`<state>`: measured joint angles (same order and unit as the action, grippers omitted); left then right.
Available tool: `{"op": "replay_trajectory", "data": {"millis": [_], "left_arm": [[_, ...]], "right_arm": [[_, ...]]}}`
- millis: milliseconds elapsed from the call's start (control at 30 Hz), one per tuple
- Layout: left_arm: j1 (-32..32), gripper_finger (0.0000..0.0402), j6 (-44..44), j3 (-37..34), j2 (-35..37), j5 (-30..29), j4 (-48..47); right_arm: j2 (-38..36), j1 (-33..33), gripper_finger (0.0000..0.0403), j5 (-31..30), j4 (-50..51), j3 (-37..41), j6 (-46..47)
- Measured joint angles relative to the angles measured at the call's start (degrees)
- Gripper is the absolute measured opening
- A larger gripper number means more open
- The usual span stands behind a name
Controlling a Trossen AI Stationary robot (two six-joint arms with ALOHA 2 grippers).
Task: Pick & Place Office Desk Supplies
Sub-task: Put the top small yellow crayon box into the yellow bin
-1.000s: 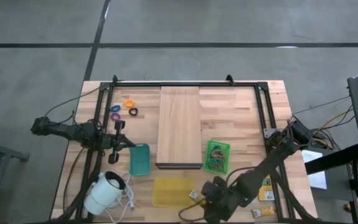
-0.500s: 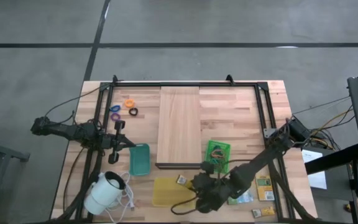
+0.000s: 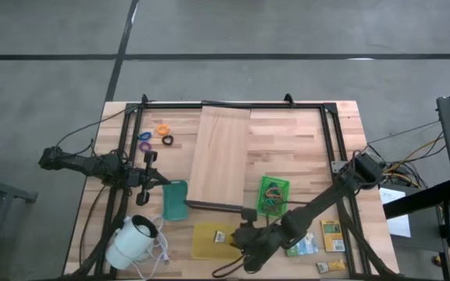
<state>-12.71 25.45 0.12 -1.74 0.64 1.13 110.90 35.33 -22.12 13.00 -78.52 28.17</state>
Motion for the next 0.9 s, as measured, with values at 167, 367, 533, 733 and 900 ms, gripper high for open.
{"op": "replay_trajectory", "data": {"millis": [167, 367, 533, 733, 900], "left_arm": [[0.0, 0.0012, 0.0, 0.0, 0.0, 0.0, 0.0], [0.0, 0.0012, 0.0, 0.0, 0.0, 0.0, 0.0], [0.0, 0.0012, 0.0, 0.0, 0.0, 0.0, 0.0], [0.0, 0.0012, 0.0, 0.0, 0.0, 0.0, 0.0], [0.0, 0.0012, 0.0, 0.0, 0.0, 0.0, 0.0]], "right_arm": [[3.1, 0.0, 0.0121, 5.2, 0.0, 0.3, 0.6], [4.5, 0.0, 0.0121, 6.0, -0.6, 0.2, 3.2], [4.0, -0.2, 0.0121, 5.9, -0.6, 0.2, 5.8], [4.4, -0.2, 0.0121, 5.8, -0.4, 0.2, 10.6], [4.4, -0.7, 0.0139, 5.7, -0.6, 0.2, 15.6]]}}
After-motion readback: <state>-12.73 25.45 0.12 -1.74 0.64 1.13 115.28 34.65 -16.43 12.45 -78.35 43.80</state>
